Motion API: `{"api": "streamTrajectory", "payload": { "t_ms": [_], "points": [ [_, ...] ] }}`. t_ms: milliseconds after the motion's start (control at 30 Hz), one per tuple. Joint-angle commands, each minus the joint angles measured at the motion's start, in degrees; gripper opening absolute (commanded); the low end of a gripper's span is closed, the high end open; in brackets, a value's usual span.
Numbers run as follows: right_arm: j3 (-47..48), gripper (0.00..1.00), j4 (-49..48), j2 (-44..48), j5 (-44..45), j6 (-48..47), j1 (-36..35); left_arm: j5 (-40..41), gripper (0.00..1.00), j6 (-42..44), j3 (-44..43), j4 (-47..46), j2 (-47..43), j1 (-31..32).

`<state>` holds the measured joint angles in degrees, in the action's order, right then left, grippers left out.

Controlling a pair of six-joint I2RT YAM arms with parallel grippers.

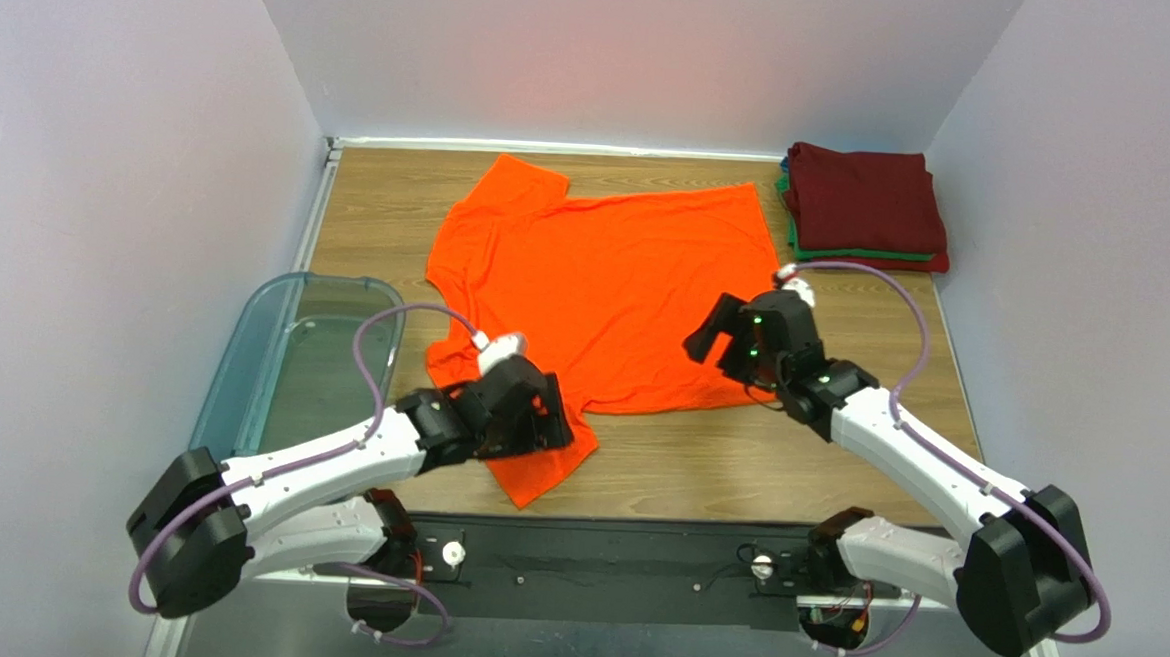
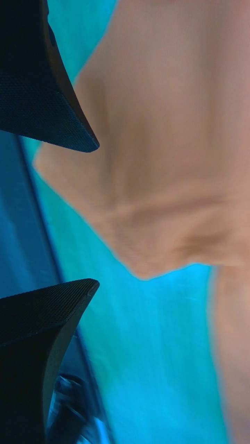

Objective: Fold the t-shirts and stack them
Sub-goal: Fold the tshirt

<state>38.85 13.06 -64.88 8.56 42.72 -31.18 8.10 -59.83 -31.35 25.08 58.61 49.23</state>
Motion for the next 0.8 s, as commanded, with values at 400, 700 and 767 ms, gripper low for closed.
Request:
{"api": "streamTrajectory", "payload": {
  "t_ms": [400,700,767],
  "points": [
    [-2.55,1.00,6.01,0.11,-1.44,-1.94,12.37,-3.18,0.90,-29.19,2.44,17.37,-1.84,18.62],
    [-2.99,1.00,6.01,-1.39,-5.30,-3.34,13.34,3.76,0.78,-35.70,1.38,16.31,3.70,18.53],
    [-3.34,1.00,6.01,-1.56,-6.18,-3.26,13.51,4.38,0.74,-37.19,1.21,16.58,4.67,18.53]
  ]
}}
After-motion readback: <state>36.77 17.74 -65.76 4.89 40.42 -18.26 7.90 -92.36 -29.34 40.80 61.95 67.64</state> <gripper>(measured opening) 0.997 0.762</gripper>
